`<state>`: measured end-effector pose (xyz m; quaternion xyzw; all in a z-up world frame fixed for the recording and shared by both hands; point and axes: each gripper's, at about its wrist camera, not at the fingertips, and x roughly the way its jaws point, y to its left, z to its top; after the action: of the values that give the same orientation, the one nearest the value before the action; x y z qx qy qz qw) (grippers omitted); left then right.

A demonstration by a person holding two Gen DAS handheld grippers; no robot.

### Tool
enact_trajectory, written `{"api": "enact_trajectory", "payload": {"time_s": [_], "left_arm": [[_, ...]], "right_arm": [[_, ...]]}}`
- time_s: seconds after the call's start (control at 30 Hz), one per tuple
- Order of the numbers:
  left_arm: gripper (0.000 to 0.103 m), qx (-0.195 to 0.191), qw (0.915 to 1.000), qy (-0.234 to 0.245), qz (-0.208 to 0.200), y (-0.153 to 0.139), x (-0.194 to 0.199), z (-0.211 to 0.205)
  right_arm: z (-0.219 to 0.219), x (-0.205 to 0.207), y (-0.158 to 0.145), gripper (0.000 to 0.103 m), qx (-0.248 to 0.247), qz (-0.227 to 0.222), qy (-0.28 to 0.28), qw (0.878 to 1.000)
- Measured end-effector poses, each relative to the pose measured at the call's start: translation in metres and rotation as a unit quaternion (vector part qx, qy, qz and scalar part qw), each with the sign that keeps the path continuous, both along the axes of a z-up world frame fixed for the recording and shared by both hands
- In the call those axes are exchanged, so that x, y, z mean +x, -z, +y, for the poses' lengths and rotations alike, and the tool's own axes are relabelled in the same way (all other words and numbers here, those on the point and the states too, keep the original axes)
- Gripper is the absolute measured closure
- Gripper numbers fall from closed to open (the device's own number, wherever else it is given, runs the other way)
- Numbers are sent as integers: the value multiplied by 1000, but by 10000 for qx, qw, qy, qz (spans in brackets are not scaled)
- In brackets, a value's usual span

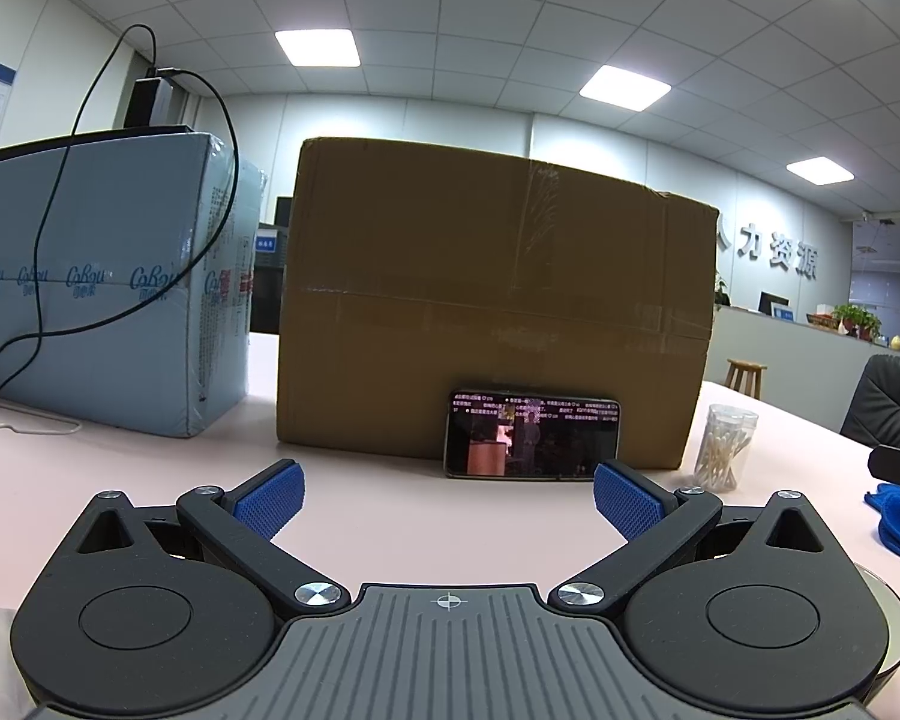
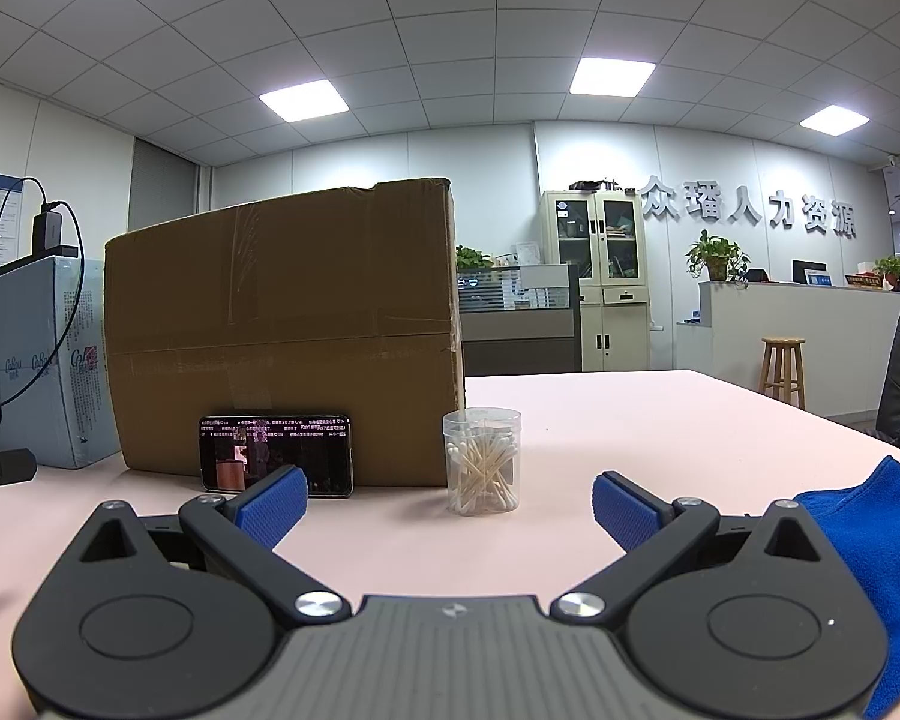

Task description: Clean bowl

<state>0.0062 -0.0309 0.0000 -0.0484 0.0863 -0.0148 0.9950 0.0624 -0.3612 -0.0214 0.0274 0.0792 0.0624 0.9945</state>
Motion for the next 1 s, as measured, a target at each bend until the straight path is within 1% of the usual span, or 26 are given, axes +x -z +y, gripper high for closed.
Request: {"api": "enact_trajectory", "payload": {"time_s": [1.0], "left_arm": [[0, 6, 10000, 15, 4, 0, 2, -1]], "right_arm": [[3, 4, 1, 0, -3, 15, -21, 10000]]}}
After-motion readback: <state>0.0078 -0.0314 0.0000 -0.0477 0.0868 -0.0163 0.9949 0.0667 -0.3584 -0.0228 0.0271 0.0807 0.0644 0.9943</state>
